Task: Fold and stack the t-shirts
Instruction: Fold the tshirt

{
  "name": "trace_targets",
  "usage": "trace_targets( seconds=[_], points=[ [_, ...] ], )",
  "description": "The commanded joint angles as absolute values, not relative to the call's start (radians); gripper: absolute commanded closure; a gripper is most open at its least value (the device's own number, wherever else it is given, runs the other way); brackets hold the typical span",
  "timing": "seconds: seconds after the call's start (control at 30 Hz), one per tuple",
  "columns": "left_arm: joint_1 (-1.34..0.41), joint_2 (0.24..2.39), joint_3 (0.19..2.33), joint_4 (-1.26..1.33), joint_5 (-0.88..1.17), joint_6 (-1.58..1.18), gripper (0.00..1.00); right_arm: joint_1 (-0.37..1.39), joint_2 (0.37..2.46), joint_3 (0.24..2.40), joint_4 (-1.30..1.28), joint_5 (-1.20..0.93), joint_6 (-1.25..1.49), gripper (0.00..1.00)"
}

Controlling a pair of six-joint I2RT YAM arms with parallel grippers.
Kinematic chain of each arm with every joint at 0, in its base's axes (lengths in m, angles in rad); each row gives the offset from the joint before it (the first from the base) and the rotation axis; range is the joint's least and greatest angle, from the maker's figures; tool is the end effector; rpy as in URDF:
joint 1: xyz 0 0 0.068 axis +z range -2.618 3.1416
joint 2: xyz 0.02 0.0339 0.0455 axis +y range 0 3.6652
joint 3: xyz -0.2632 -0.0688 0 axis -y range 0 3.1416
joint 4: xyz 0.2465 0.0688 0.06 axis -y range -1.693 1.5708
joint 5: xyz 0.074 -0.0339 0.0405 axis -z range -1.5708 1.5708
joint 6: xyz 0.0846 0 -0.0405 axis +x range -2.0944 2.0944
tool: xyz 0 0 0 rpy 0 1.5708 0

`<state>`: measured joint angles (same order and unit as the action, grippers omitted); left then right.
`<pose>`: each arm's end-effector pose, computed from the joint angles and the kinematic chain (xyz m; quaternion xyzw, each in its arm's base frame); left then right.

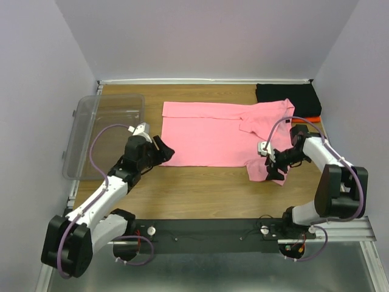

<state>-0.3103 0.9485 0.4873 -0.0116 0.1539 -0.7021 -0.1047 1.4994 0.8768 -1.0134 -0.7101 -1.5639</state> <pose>0.2382 -0.0900 0.1996 -0.1262 0.8421 -0.3096 0.4232 0.2320 0.0311 0.1432 -0.6162 0.7061 0.2560 0.2369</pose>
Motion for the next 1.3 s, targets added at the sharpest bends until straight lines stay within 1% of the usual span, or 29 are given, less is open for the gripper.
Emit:
trace_targets(
  seconds=[0.0, 0.1, 0.2, 0.43, 0.6, 0.8, 0.97, 1.03, 1.07, 1.13, 1.17, 1.2, 1.23, 1.27],
  points=[
    [-0.388, 1.029, 0.494, -0.072, 0.008, -0.839, 0.35, -0.098, 1.399, 0.841, -1.015, -0.632, -1.643, 0.27],
    [-0.422, 1.078, 0.508, -0.125, -0.104, -0.905, 0.35, -0.092, 1.370, 0.805, -1.000, -0.577, -1.651, 0.27],
    [-0.442, 1.107, 0.512, -0.162, -0.158, -0.960, 0.35, -0.092, 1.359, 0.778, -0.974, -0.539, -1.644, 0.29],
    [-0.451, 1.144, 0.511, -0.192, -0.227, -1.069, 0.35, -0.092, 1.367, 0.790, -0.922, -0.517, -1.575, 0.34],
    [-0.453, 1.258, 0.575, -0.248, -0.275, -1.126, 0.40, -0.092, 1.361, 0.792, -0.911, -0.545, -1.543, 0.35],
    [-0.460, 1.304, 0.580, -0.267, -0.333, -1.193, 0.44, -0.092, 1.354, 0.782, -0.887, -0.558, -1.513, 0.36],
    [-0.468, 1.376, 0.621, -0.290, -0.340, -1.181, 0.46, -0.092, 1.359, 0.811, -0.884, -0.571, -1.483, 0.37],
    [-0.474, 1.417, 0.638, -0.298, -0.348, -1.170, 0.49, -0.092, 1.359, 0.821, -0.884, -0.584, -1.474, 0.37],
    [-0.477, 1.443, 0.655, -0.316, -0.359, -1.170, 0.52, -0.092, 1.358, 0.830, -0.884, -0.587, -1.467, 0.38],
    [-0.482, 1.456, 0.669, -0.327, -0.365, -1.164, 0.62, -0.092, 1.356, 0.836, -0.884, -0.597, -1.456, 0.38],
    [-0.483, 1.459, 0.670, -0.327, -0.365, -1.163, 0.65, -0.092, 1.356, 0.841, -0.885, -0.598, -1.456, 0.38],
    [-0.486, 1.459, 0.672, -0.330, -0.368, -1.160, 0.69, -0.094, 1.356, 0.842, -0.884, -0.600, -1.451, 0.38],
    [-0.486, 1.454, 0.676, -0.333, -0.373, -1.155, 0.76, -0.094, 1.353, 0.842, -0.884, -0.601, -1.450, 0.38],
    [-0.491, 1.447, 0.680, -0.337, -0.377, -1.154, 0.77, -0.094, 1.351, 0.842, -0.884, -0.601, -1.450, 0.38]
  ],
)
